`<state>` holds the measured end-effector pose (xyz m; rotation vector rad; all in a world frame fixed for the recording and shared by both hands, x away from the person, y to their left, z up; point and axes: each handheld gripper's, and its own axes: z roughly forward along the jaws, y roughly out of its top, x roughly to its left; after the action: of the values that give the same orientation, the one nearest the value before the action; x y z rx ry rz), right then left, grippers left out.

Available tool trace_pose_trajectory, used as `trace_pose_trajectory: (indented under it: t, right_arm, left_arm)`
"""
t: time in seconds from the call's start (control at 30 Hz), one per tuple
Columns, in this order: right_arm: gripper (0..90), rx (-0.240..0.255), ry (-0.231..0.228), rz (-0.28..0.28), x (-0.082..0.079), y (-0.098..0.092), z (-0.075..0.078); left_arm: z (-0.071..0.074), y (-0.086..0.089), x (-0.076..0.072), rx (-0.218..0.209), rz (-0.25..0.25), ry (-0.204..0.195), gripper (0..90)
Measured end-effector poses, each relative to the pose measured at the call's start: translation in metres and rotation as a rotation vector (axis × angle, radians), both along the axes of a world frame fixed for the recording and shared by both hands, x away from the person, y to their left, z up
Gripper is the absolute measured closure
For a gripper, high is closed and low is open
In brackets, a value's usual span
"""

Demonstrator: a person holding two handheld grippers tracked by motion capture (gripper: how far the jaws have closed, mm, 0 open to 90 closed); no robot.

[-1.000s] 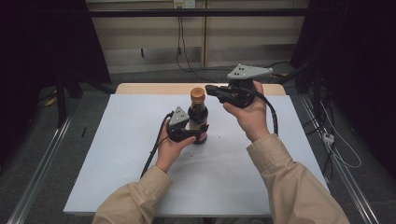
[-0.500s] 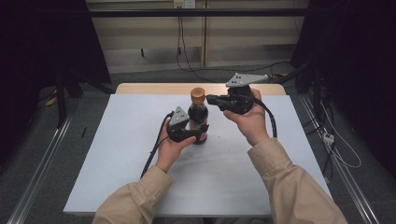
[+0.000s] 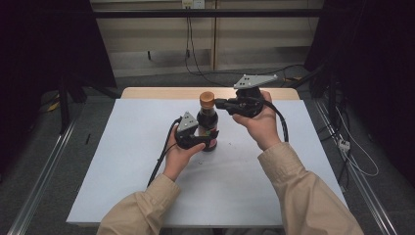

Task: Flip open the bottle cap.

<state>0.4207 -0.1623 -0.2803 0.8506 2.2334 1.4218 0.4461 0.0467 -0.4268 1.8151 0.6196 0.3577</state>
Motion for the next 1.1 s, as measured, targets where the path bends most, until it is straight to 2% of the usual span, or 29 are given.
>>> trace_pose_trajectory:
  t: [0.1, 0.27, 0.4, 1.1]
  right_arm:
    - [90.0, 0.021, 0.000, 0.000, 0.0006, 0.0001, 0.0005]
    - [90.0, 0.012, -0.006, 0.002, 0.0008, 0.0011, 0.0026]
    - [90.0, 0.029, -0.007, 0.003, 0.0006, 0.0010, 0.0032]
    - [90.0, 0.051, -0.007, 0.000, 0.0001, 0.0025, 0.0059]
  left_arm:
    - [0.0000, 0.0000, -0.0001, 0.000, 0.000, 0.000, 30.7]
    - [0.0001, 0.0004, 0.0001, 0.010, -0.003, -0.005, 30.7]
    - [0.0002, 0.0003, 0.0000, 0.011, -0.003, -0.006, 30.7]
    - [-0.0001, 0.0004, 0.0002, 0.010, -0.003, -0.007, 30.6]
